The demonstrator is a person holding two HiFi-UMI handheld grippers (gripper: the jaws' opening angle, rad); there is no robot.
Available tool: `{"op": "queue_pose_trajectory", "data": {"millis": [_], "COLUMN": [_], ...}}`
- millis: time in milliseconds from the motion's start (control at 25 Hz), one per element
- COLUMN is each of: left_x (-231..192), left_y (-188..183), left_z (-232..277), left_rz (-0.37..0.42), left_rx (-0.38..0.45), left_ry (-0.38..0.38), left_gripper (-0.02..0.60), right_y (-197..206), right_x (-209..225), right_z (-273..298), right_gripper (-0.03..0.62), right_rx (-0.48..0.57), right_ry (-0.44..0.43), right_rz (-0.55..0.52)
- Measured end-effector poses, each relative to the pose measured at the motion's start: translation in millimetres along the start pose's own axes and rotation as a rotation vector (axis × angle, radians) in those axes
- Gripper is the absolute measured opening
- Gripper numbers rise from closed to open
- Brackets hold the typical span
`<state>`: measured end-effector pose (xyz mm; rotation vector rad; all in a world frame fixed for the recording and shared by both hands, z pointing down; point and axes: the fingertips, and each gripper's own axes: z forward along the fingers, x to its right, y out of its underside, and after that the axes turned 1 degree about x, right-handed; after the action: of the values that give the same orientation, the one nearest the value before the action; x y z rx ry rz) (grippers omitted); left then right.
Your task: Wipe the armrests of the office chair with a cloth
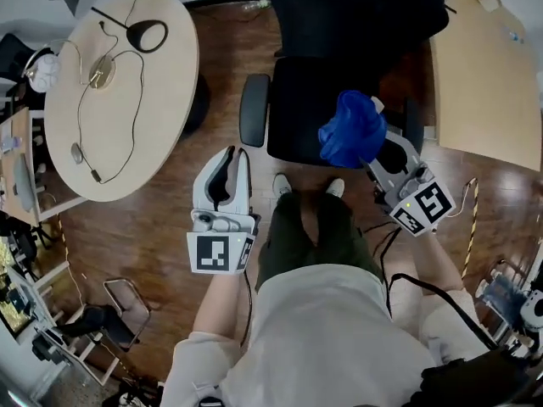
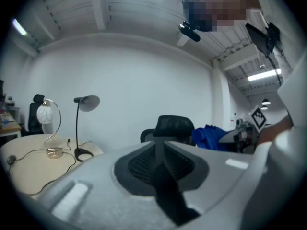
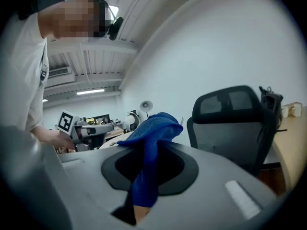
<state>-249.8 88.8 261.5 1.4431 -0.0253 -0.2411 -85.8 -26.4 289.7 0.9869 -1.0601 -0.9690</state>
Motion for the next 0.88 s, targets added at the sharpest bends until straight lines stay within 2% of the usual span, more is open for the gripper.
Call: {"op": "queue_pose_trajectory", "data": {"millis": [80,200,320,440,520,640,760,800,880], "left_x": [-11.8,-20.4,-30.1,-48.3,-55.6,-62.7,-68.6,-68.9,-65.3], "left_y": [17.3,44.1,74.1,95.3,102.5,112.5,112.6,109.9,102.5], "left_z": [0.8,-16.3,-48.5,-73.1,-85.9,-94.9,-83.1,-75.8,-60.0], "left_rz": [-0.046,-0.115,-0.138,-0.162,-0.174,-0.181,-0.165,-0.154,-0.125], "left_rx": [-0.024,-0.054,-0.122,-0.158,-0.166,-0.184,-0.184,-0.179,-0.167], "left_ry": [-0.072,-0.154,-0.217,-0.279,-0.303,-0.298,-0.252,-0.233,-0.201], "left_gripper": [0.049,0.049,0.049,0.049,0.049,0.049,0.049,0.049,0.049], "right_y": [33.4,105.2,186.2,235.5,253.0,271.3,300.1,307.2,306.0], "right_x": [11.8,30.9,39.8,55.0,45.0,-16.3,-104.6,-126.7,-145.4], "right_z": [51.1,141.9,232.8,283.3,295.1,282.3,238.7,224.1,201.9], "right_gripper": [0.067,0.067,0.067,0.067,0.067,0.067,0.067,0.066,0.066], "right_rx": [-0.060,-0.197,-0.378,-0.509,-0.560,-0.586,-0.622,-0.624,-0.569], "right_ry": [-0.044,-0.073,-0.125,-0.118,-0.143,-0.248,-0.406,-0.437,-0.437], "right_rz": [0.020,0.040,0.031,0.009,0.034,0.041,0.065,0.067,0.074]}}
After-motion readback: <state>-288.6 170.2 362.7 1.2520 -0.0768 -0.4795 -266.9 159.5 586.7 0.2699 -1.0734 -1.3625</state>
